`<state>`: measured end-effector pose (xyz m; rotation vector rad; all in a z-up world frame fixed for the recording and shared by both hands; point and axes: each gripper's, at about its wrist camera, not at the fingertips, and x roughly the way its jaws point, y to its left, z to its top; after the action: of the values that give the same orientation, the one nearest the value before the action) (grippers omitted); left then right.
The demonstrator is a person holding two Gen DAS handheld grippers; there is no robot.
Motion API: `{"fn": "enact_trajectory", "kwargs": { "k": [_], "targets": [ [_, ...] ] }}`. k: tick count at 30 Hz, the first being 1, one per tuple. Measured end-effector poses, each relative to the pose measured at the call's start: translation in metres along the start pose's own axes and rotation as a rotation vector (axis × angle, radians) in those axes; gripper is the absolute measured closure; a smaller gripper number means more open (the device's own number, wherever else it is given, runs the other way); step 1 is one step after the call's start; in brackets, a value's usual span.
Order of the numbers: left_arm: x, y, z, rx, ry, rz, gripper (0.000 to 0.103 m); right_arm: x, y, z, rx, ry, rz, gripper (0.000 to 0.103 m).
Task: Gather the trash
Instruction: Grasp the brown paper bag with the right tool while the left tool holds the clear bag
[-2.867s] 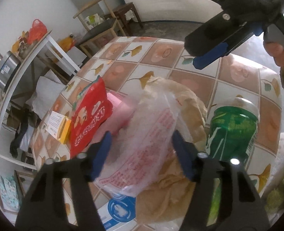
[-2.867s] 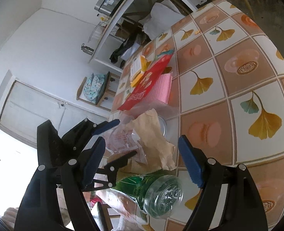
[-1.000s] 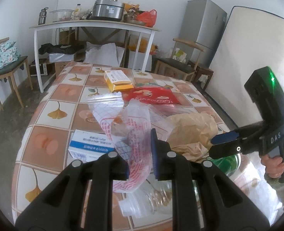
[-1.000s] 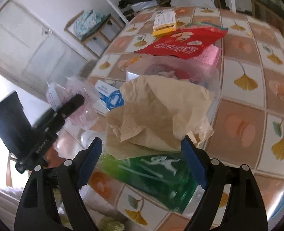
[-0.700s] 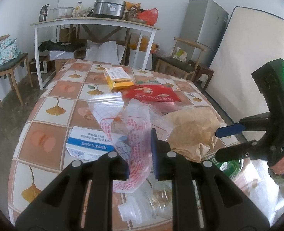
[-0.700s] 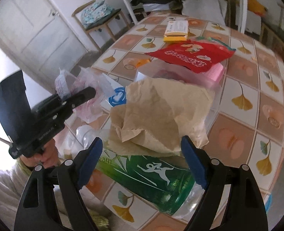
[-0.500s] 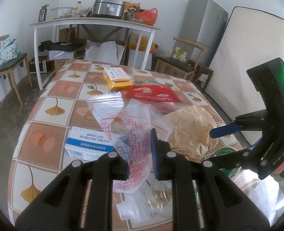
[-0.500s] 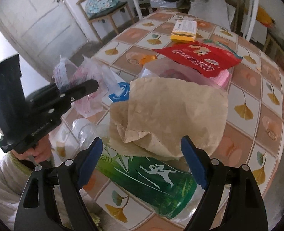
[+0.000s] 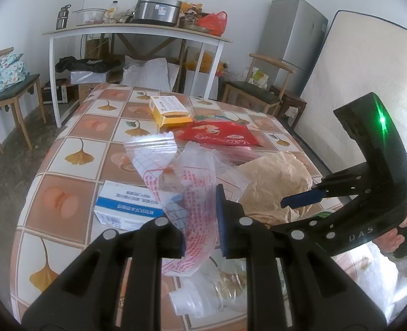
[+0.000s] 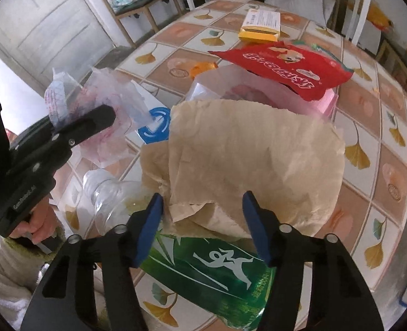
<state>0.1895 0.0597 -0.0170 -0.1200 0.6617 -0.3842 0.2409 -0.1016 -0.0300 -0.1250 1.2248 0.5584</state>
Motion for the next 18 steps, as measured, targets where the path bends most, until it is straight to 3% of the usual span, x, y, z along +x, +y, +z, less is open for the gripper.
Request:
{"fn": "enact_trajectory", "kwargs": {
  "k": [13, 18],
  "targets": [
    [0.001, 0.003, 0.001, -0.005, -0.007, 0.002, 0.087, 0.007, -0.007, -0.002, 0.056, 0.018, 0.033, 0.09],
    [-0.002, 0.006, 0.0, -0.013, -0.019, 0.008, 0.087, -0.002, -0.009, -0.004, 0.065, -0.022, 0.017, 0.094]
  ]
}}
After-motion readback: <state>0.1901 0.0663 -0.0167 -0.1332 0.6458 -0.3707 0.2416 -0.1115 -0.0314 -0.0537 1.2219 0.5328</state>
